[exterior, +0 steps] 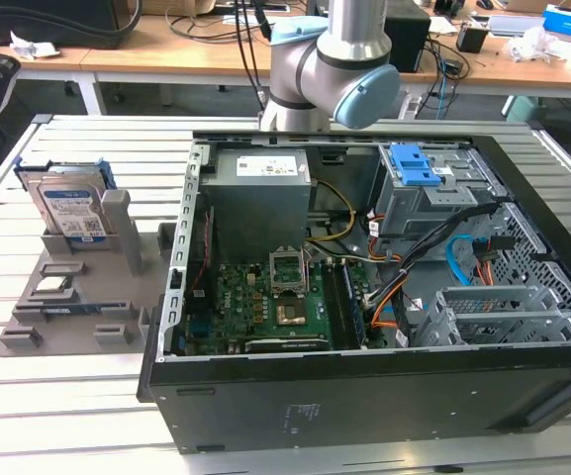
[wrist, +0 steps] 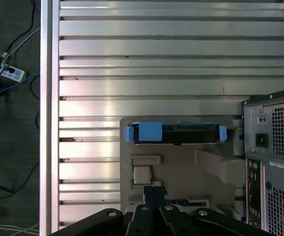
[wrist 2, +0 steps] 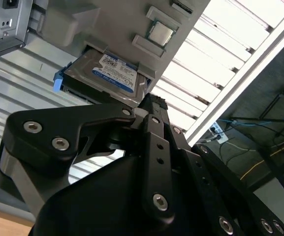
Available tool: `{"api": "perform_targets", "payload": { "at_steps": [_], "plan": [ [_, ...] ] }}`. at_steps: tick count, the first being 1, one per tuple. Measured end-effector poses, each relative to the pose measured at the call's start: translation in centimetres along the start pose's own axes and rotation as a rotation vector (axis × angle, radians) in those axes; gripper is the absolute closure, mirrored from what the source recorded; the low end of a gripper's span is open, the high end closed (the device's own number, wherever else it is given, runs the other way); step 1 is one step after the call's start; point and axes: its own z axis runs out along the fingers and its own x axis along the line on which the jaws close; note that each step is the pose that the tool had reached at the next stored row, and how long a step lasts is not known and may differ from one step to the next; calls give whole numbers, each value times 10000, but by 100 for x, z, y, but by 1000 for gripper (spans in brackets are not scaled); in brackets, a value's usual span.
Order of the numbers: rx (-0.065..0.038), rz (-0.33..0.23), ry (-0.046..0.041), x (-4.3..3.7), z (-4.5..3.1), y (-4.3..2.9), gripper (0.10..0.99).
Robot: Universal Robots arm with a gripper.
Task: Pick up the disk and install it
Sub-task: 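Pick up the disk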
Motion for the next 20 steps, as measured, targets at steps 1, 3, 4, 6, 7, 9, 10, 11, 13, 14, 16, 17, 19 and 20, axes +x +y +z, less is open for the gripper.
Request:
{"api": "perform_targets", "payload": {
  "at_steps": [1, 3, 4, 6, 7, 9, 10, 11, 13, 14, 16, 17, 19, 20],
  "plan": [
    [-4, -160, 7, 0, 0, 0, 980],
    [-11, -496, 23, 0, 0, 0, 980],
    [-18, -774, 35, 0, 0, 0, 980],
    [-26, -1140, 51, 0, 0, 0, 980],
    [-28, -1216, 56, 0, 0, 0, 980],
    [-32, -1367, 62, 0, 0, 0, 980],
    [-36, -1514, 68, 0, 0, 0, 980],
    [-37, -1614, 73, 0, 0, 0, 980],
    [-42, -1800, 81, 0, 0, 0, 980],
    [-43, -1869, 84, 0, 0, 0, 980],
    [-49, -2139, 97, 0, 0, 0, 980],
    [-52, -2221, 100, 0, 0, 0, 980],
    [-55, -2393, 108, 0, 0, 0, 980],
    [-57, -2463, 112, 0, 0, 0, 980]
  ]
}}
